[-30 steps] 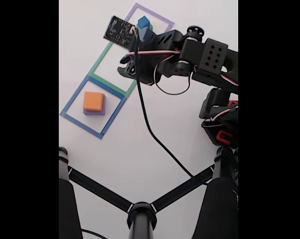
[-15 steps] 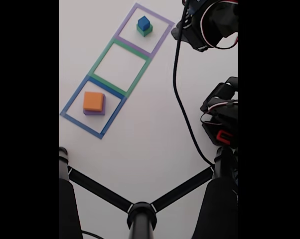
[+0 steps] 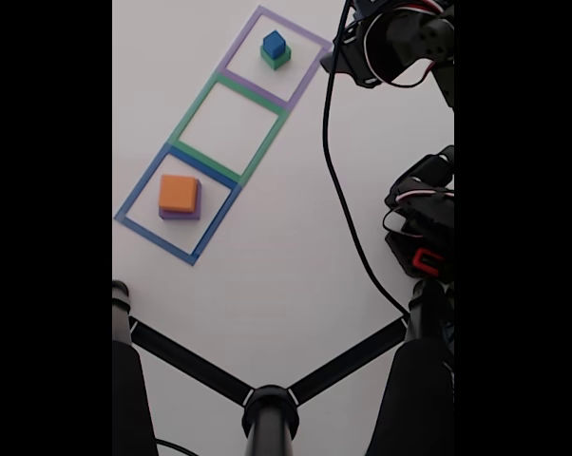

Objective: Tower of hanoi

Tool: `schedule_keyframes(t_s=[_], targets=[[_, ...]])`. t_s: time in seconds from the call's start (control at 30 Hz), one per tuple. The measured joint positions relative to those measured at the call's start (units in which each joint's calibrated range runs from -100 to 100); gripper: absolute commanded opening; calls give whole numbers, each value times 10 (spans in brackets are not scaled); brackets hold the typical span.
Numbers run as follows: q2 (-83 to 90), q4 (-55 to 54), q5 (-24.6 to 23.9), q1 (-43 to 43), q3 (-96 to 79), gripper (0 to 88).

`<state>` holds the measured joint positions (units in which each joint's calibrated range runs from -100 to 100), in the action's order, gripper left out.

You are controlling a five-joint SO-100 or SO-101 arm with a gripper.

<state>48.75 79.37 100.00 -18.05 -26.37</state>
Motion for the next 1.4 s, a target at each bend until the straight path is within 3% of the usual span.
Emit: schedule_keyframes(t_s=[0.17, 0.4, 0.8, 1.03, 1.4], targets=[[5, -173, 0, -14, -153, 303], [-20, -478, 0, -29, -363, 324], [-268, -893, 0, -43, -428, 339], [-405, -1064, 0, -42, -427, 338], [-533, -1190, 0, -42, -404, 304]])
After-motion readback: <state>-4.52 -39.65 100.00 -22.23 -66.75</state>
